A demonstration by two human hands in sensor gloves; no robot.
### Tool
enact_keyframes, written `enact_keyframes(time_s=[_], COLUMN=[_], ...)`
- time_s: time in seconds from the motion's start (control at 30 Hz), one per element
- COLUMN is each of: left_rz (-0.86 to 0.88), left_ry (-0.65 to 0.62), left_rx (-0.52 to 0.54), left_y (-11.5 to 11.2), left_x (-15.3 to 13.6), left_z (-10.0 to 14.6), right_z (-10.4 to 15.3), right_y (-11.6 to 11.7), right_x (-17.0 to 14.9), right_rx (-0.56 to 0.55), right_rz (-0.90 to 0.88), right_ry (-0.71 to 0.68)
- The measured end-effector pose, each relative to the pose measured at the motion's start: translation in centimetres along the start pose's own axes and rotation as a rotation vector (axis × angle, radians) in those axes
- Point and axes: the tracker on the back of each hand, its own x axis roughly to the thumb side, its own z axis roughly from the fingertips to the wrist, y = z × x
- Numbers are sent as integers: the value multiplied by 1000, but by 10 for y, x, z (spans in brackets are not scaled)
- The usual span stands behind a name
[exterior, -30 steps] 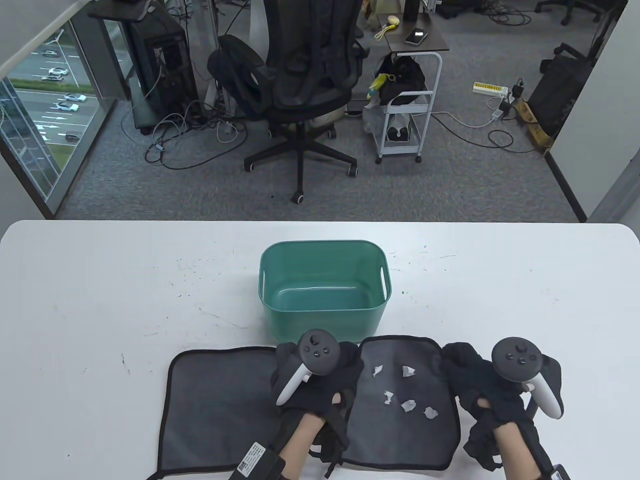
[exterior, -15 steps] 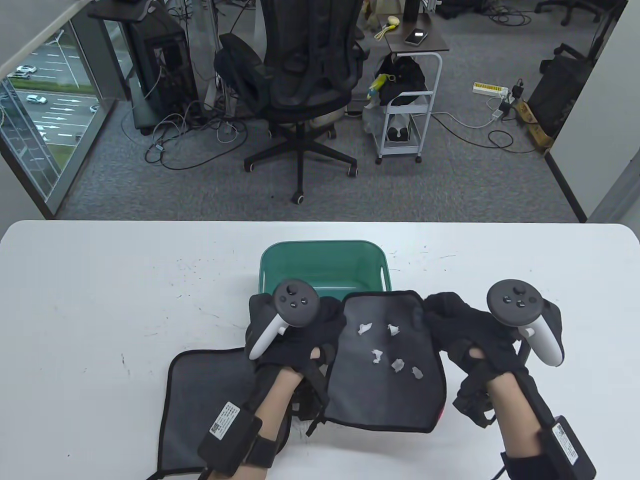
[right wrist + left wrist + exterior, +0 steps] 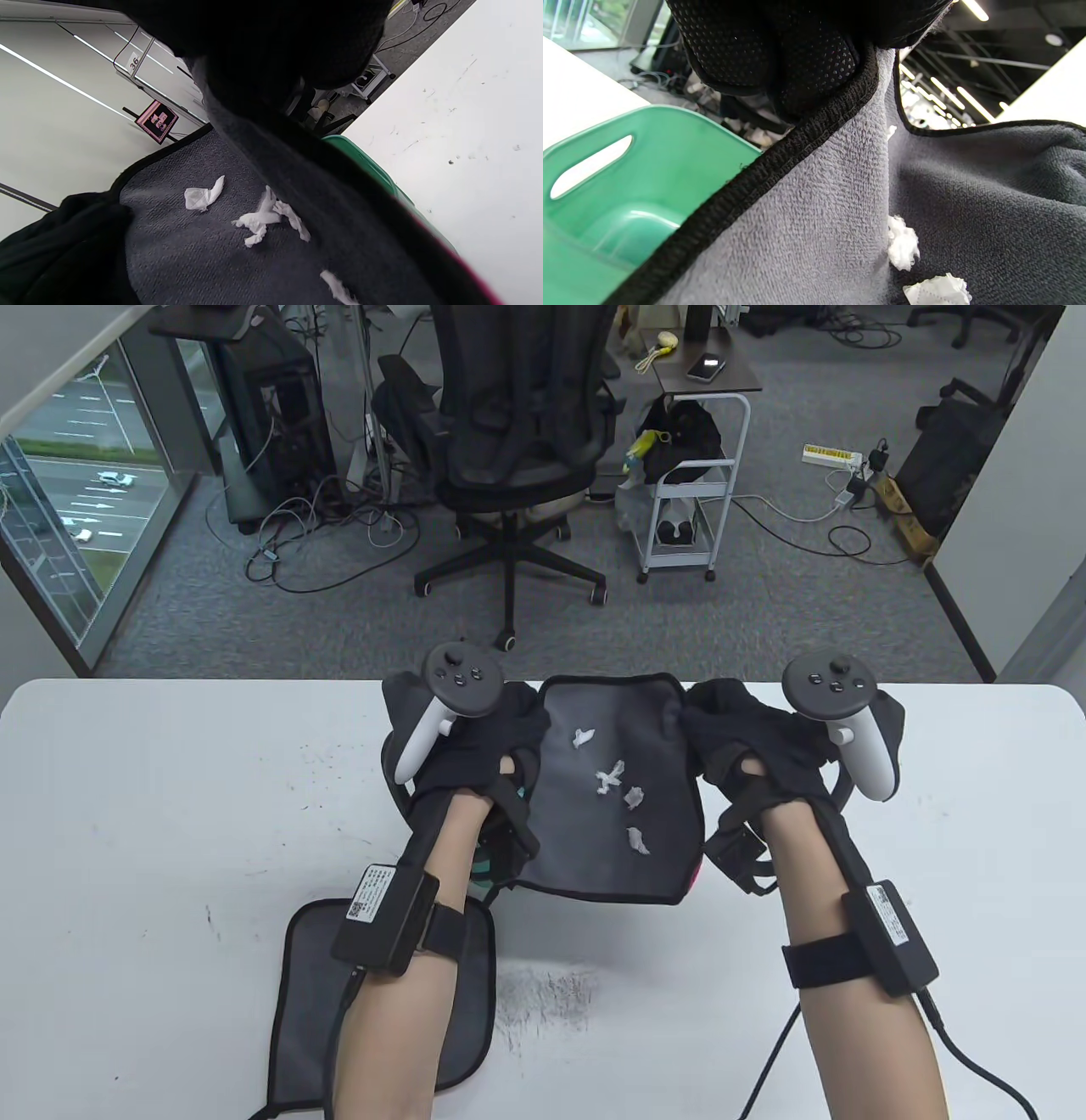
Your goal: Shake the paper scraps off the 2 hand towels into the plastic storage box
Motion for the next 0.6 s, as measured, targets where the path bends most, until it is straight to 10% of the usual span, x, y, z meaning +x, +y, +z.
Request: enact_keyframes(time_s=[0.43,0.6], left_rz=[158,105], left_ry=[-112,-100], left_rx=[340,424], left_y=[13,-6], left_x=[-20,-47], left_z=[-36,-47], right_z=[-48,-62], right_y=[29,51], right_x=[4,-4], right_rx=[-186,-209], right_rz=[-313,-143], right_ry=[-200,-185])
